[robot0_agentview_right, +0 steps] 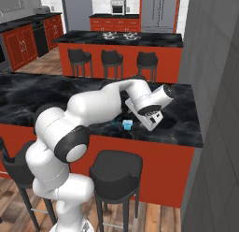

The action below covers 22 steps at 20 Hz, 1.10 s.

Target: Stack the yogurt containers by placing the smaller containers on top of the larger containers.

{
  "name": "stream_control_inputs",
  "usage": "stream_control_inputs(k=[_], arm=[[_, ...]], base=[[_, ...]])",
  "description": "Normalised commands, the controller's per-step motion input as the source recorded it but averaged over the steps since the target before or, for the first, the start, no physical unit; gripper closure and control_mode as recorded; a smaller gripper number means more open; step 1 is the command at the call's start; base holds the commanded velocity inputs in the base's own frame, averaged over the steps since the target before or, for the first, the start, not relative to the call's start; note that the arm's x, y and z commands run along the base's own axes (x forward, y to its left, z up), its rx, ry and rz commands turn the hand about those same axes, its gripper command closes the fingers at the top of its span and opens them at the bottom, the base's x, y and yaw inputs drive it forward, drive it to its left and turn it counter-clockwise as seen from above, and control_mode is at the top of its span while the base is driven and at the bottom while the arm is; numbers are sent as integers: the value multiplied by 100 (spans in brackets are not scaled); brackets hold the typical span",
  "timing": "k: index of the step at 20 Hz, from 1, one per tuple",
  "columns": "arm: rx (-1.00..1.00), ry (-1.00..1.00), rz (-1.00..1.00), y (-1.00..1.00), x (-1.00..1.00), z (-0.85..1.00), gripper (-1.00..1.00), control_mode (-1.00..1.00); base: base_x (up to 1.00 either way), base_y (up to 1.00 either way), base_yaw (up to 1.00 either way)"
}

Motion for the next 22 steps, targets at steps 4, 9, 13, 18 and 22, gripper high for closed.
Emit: stream_control_inputs(k=[4,9,13,18,22], arm=[[0,0,0,0,25,-2,-100,-100],[0,0,0,0,27,-11,-100,-100],[0,0,0,0,19,-15,-100,-100],[0,0,0,0,21,-15,-100,-100],[0,0,0,0,20,-8,-100,-100]], base=[[0,0,0],[0,0,0],[0,0,0],[0,0,0],[0,0,0]])
